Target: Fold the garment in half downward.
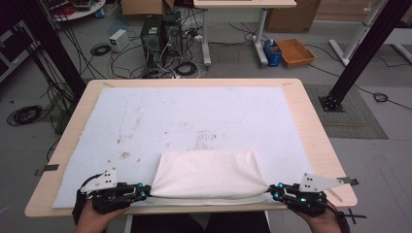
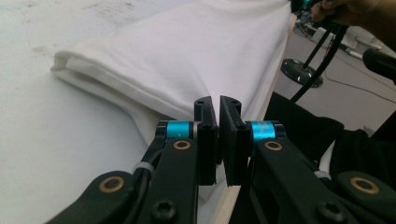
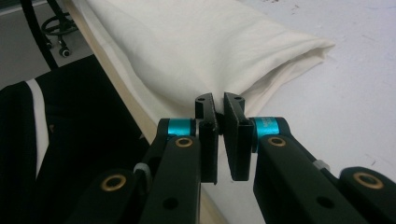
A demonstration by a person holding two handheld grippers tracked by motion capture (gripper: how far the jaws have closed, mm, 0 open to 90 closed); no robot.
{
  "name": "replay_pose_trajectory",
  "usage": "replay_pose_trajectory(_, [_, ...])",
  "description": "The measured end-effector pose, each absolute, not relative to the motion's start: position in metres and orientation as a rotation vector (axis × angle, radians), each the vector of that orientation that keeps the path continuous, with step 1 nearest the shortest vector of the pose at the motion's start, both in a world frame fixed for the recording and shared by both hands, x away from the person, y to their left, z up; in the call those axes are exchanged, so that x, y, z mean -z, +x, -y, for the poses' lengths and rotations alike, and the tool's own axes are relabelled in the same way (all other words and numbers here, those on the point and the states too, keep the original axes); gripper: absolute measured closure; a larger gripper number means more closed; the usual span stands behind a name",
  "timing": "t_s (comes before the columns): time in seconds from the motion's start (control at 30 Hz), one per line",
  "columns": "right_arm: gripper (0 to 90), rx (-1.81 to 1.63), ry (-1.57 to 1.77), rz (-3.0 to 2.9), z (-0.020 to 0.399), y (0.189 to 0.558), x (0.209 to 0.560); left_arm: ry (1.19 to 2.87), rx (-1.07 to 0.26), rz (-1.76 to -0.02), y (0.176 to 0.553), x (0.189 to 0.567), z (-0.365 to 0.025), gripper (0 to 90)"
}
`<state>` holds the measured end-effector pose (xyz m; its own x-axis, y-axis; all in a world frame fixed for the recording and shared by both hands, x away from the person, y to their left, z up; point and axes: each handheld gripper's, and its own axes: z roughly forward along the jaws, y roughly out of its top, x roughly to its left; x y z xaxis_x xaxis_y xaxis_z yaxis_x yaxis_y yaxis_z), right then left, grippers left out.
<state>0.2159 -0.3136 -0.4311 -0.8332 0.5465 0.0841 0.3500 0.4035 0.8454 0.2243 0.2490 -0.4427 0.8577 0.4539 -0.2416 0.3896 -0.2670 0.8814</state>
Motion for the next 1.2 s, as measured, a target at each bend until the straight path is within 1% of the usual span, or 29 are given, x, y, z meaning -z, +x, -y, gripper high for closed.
replay_pose_trajectory(0.13, [85.7,-1.393,0.818,-2.47,0.316,0.211,0.44,1.922,-0.056,-0.636,0.223,0.449,-0.246,85.0])
replay_pose_trajectory(0.17, [85.6,-1.388,0.831,-2.476,0.316,0.211,0.442,1.931,-0.07,-0.634,0.222,0.449,-0.246,84.2])
replay_pose_trajectory(0.2, [85.0,-1.384,0.835,-2.483,0.317,0.211,0.444,1.932,-0.078,-0.648,0.222,0.45,-0.245,80.9])
replay_pose_trajectory(0.23, [82.0,-1.38,0.844,-2.484,0.317,0.211,0.446,1.928,-0.085,-0.66,0.223,0.45,-0.245,75.3])
replay_pose_trajectory(0.3, [63.6,-1.391,0.873,-2.462,0.319,0.213,0.447,1.913,-0.11,-0.69,0.224,0.448,-0.244,56.7])
replay_pose_trajectory(0.37, [48.2,-1.405,0.918,-2.423,0.322,0.215,0.444,1.905,-0.135,-0.695,0.225,0.446,-0.243,46.1])
replay_pose_trajectory(0.4, [43.4,-1.414,0.925,-2.408,0.323,0.217,0.441,1.897,-0.146,-0.702,0.226,0.446,-0.243,41.8])
replay_pose_trajectory(0.47, [39.4,-1.425,0.941,-2.378,0.324,0.219,0.437,1.885,-0.163,-0.725,0.229,0.444,-0.243,36.9])
replay_pose_trajectory(0.6, [32.8,-1.42,0.967,-2.335,0.318,0.233,0.427,1.864,-0.191,-0.769,0.243,0.438,-0.243,32.5])
replay_pose_trajectory(0.73, [30.8,-1.404,0.987,-2.339,0.305,0.255,0.421,1.874,-0.219,-0.785,0.263,0.432,-0.237,31.9])
replay_pose_trajectory(0.87, [30.7,-1.395,1.0,-2.354,0.288,0.28,0.419,1.894,-0.211,-0.788,0.286,0.428,-0.224,31.9])
replay_pose_trajectory(0.9, [31.1,-1.387,0.999,-2.359,0.283,0.287,0.419,1.899,-0.206,-0.793,0.292,0.428,-0.22,31.9])
replay_pose_trajectory(0.97, [35.1,-1.374,0.994,-2.379,0.276,0.299,0.42,1.902,-0.211,-0.803,0.304,0.429,-0.214,31.9])
replay_pose_trajectory(1.03, [35.6,-1.351,1.004,-2.377,0.27,0.311,0.423,1.898,-0.199,-0.817,0.315,0.432,-0.21,31.9])
replay_pose_trajectory(1.13, [35.9,-1.332,1.041,-2.372,0.264,0.328,0.43,1.932,-0.223,-0.853,0.325,0.438,-0.204,31.9])
replay_pose_trajectory(1.2, [38.4,-1.308,1.063,-2.384,0.261,0.337,0.435,1.933,-0.207,-0.869,0.327,0.441,-0.203,31.9])
